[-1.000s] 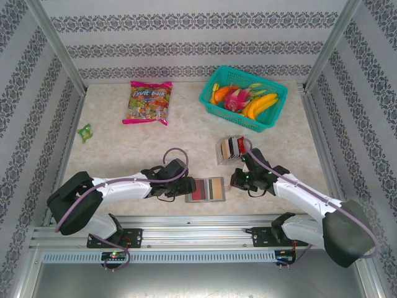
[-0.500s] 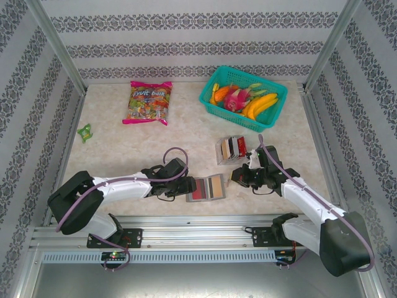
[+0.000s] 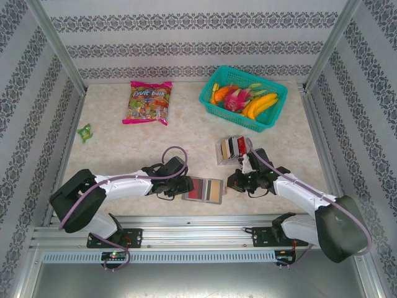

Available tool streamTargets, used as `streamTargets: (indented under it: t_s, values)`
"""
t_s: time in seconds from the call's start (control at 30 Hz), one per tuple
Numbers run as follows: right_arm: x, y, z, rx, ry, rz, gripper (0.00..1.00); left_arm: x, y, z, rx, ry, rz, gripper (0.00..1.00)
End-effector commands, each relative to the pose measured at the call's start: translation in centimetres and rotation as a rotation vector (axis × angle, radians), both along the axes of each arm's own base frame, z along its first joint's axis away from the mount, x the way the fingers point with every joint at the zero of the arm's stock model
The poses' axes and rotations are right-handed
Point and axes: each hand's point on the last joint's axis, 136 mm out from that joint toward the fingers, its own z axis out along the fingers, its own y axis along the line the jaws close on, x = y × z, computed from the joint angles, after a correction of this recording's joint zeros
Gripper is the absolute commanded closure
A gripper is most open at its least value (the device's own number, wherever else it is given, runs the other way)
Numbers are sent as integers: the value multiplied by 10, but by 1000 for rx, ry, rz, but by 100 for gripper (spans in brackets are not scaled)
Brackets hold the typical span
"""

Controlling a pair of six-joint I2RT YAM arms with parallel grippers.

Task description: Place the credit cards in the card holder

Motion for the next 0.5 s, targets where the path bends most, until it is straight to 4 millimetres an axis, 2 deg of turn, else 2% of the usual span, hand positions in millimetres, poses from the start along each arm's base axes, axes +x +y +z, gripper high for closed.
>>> streamTargets:
  t_s: [0.0, 0.17, 0.47]
  values:
    - [11, 6, 2, -15, -34, -9, 100, 6, -49, 15, -205, -22, -79, 52]
    - [13, 11, -2, -28, -34, -12, 100, 7, -53, 23, -244, -41, -84, 60]
    - [15, 20, -6, -39, -33, 2, 100, 9, -58, 43, -319, -84, -82, 67]
